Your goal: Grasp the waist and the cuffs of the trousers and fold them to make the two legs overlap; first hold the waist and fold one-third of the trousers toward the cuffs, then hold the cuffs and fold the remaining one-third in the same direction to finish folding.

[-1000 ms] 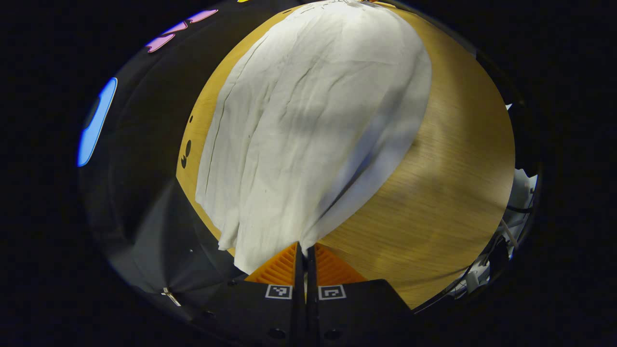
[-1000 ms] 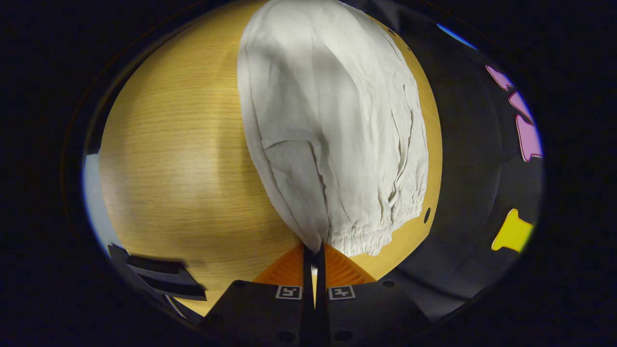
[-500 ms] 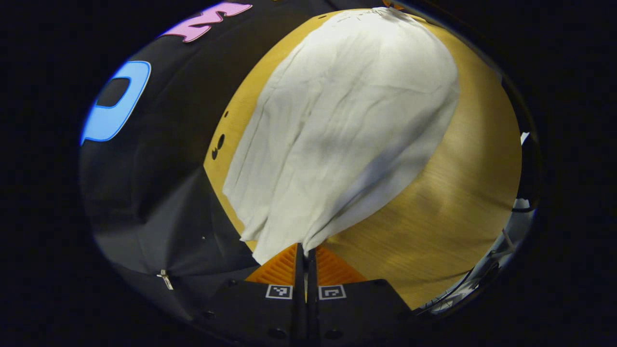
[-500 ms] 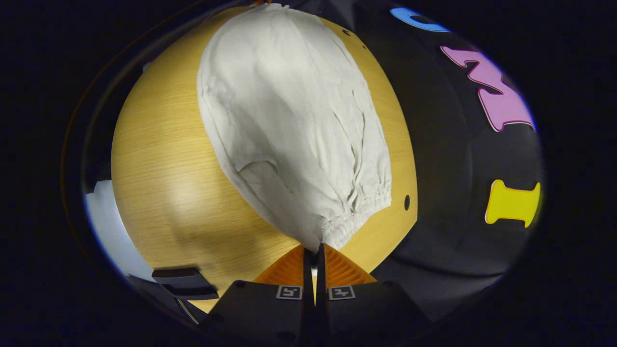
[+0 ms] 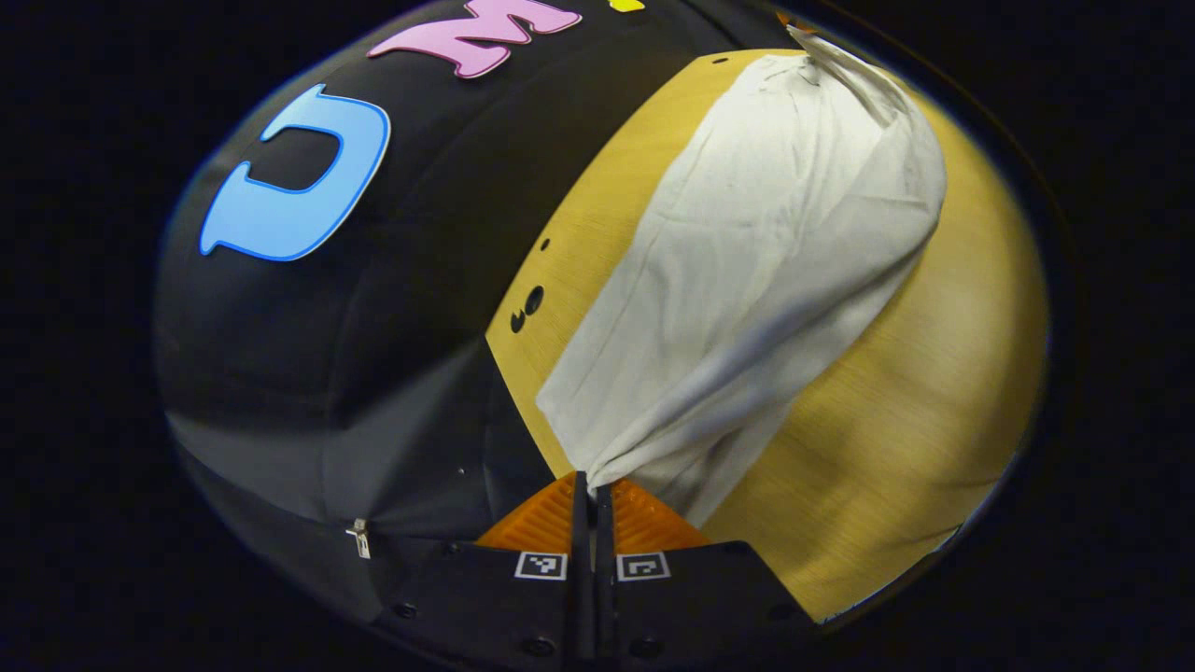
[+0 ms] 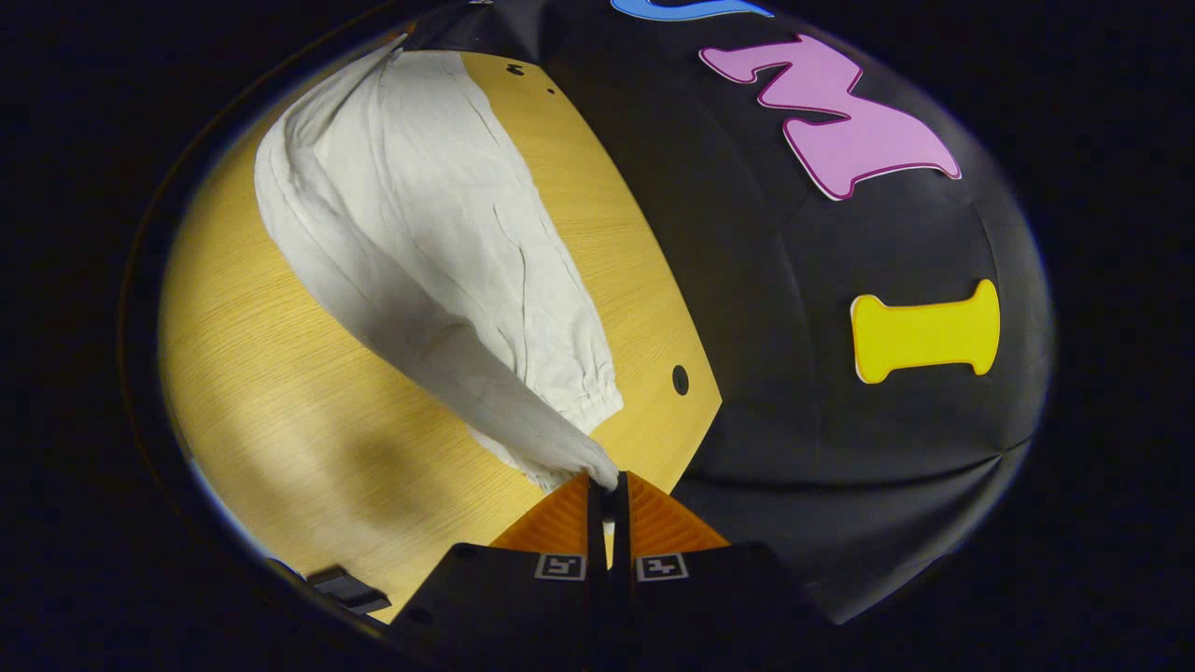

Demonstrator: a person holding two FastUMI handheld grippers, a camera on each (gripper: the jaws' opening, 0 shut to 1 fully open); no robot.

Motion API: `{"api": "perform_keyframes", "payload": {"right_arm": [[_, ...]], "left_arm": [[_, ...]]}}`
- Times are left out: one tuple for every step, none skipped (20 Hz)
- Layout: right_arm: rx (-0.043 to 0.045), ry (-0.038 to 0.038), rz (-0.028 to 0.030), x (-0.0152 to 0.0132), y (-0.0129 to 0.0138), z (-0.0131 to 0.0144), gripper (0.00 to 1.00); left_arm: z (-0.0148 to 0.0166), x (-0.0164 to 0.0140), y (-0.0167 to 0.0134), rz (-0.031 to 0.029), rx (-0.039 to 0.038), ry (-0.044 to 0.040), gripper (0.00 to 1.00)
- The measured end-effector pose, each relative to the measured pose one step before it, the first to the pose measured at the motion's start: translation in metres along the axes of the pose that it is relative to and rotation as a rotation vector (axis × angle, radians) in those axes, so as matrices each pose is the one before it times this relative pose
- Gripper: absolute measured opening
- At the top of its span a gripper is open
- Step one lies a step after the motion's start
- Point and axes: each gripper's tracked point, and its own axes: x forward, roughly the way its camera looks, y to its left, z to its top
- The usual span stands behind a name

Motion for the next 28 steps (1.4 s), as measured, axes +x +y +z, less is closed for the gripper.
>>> {"api": "perform_keyframes", "payload": {"right_arm": [[0.01297,-0.00112,-0.00325,0.00558,-0.00379,0.00523,0.05],[0.01038,0.00435,-0.00250,0.00409,-0.00479,0.00416,0.05],[0.01301,0.00305,-0.00276,0.00485,-0.00439,0.00329,0.05],[0.01506,0.00438,-0.00443,0.00563,-0.00532,0.00228,0.05],[0.01280,0.00392,-0.00719,0.00582,-0.00510,0.00308,0.05],[0.01409,0.00312,-0.00544,0.00524,-0.00363,0.00330,0.05],[0.01089,0.00442,-0.00442,0.00801,-0.00359,0.00236,0.05],[0.00876,0.00577,-0.00174,0.00804,-0.00292,0.00276,0.05],[0.00513,0.00583,-0.00125,0.00868,-0.00263,0.00246,0.05],[0.00114,0.00940,0.00029,0.00928,-0.00167,0.00170,0.05],[0.00225,0.00656,0.00287,0.01020,-0.00080,0.00153,0.05],[-0.00253,0.00830,0.00625,0.01005,0.00002,0.00136,0.05],[-0.00616,0.00987,0.00402,0.01213,-0.00126,0.00064,0.05],[-0.00112,0.00730,0.00474,0.00970,-0.00037,0.00033,0.05],[0.00560,0.01477,0.01009,0.01080,0.00224,-0.00200,0.05],[0.00832,0.02098,0.01617,0.01031,0.00301,-0.00378,0.05],[0.00419,0.01885,0.01334,0.01029,0.00391,-0.00310,0.05],[-0.00163,0.01849,0.01064,0.00945,0.00314,-0.00331,0.05],[-0.00878,0.01102,0.00652,0.00912,0.00091,-0.00333,0.05],[-0.00943,0.01177,0.00571,0.00936,0.00202,-0.00185,0.05],[-0.00336,0.01462,0.01219,0.00931,0.00676,-0.00279,0.05],[-0.00241,0.01991,0.01473,0.01005,0.00566,-0.00386,0.05],[-0.00613,0.02085,0.00995,0.00982,0.00333,-0.00430,0.05],[-0.01344,0.00536,-0.00273,0.00627,0.00057,0.00137,0.05],[-0.01630,0.00367,-0.00453,0.00435,0.00076,0.00164,0.05],[-0.01108,-0.00006,-0.00388,0.00298,0.00100,0.00101,0.05],[-0.00938,0.00115,-0.00114,0.00385,0.00247,-0.00031,0.05],[-0.00381,-0.00870,0.00279,0.00006,0.00085,0.00029,0.05]], "left_arm": [[0.00525,0.00706,0.00962,0.01129,-0.00479,-0.00499,0.05],[0.00625,0.00542,0.00906,0.00742,-0.00025,-0.00856,0.05],[0.00674,0.00660,0.00927,0.00992,-0.00136,-0.00592,0.05],[0.00693,0.00555,0.00912,0.01214,-0.00239,-0.00875,0.05],[0.00789,0.00819,0.00784,0.00964,-0.00226,-0.00919,0.05],[0.00561,0.01078,0.00713,0.00649,-0.00622,-0.00133,0.05],[0.00595,0.00999,0.00370,0.00066,-0.00468,-0.00205,0.05],[0.00573,0.01077,0.00418,0.00557,0.00483,-0.00100,0.05],[0.00384,0.00985,0.00419,0.00910,0.00916,0.00434,0.05],[0.00485,0.01069,0.00302,0.00208,-0.00178,0.00053,0.05],[0.00449,0.01157,0.00172,-0.00110,-0.00569,0.00097,0.05],[0.00297,0.01044,0.00265,-0.00149,-0.00807,0.00526,0.05],[0.00252,0.01130,0.00291,0.00386,-0.00617,0.00495,0.05],[0.00068,0.01372,0.00057,-0.00436,-0.00702,0.00987,0.05],[-0.00068,0.01189,-0.00152,-0.00703,-0.00781,0.01508,0.05],[-0.00242,0.01112,-0.00208,-0.00604,-0.00347,0.02002,0.05],[-0.00166,0.01109,-0.00422,-0.01377,-0.00080,0.01956,0.05],[-0.00501,0.01056,-0.00215,-0.00855,0.00116,0.02478,0.05],[-0.00465,0.00956,-0.00452,-0.01122,0.00262,0.01851,0.05],[-0.00566,0.00760,-0.00585,-0.00609,0.00418,0.01844,0.05],[-0.00619,0.00708,-0.00556,-0.00530,0.00231,0.02265,0.05],[-0.00494,0.00520,-0.00155,-0.01166,0.00294,0.01806,0.05],[-0.00530,0.00564,-0.00225,-0.00468,0.00338,0.01847,0.05],[-0.00557,0.00522,-0.00350,-0.01030,0.00657,0.02177,0.05],[-0.00467,0.00446,-0.00262,-0.00767,0.00247,0.01771,0.05],[-0.00303,0.00248,-0.00386,-0.00988,-0.00048,0.00718,0.05],[-0.00099,0.00037,-0.00188,-0.00174,0.00061,0.00434,0.05],[0.00041,-0.00150,-0.00143,0.00070,0.00099,0.00065,0.05]]}}
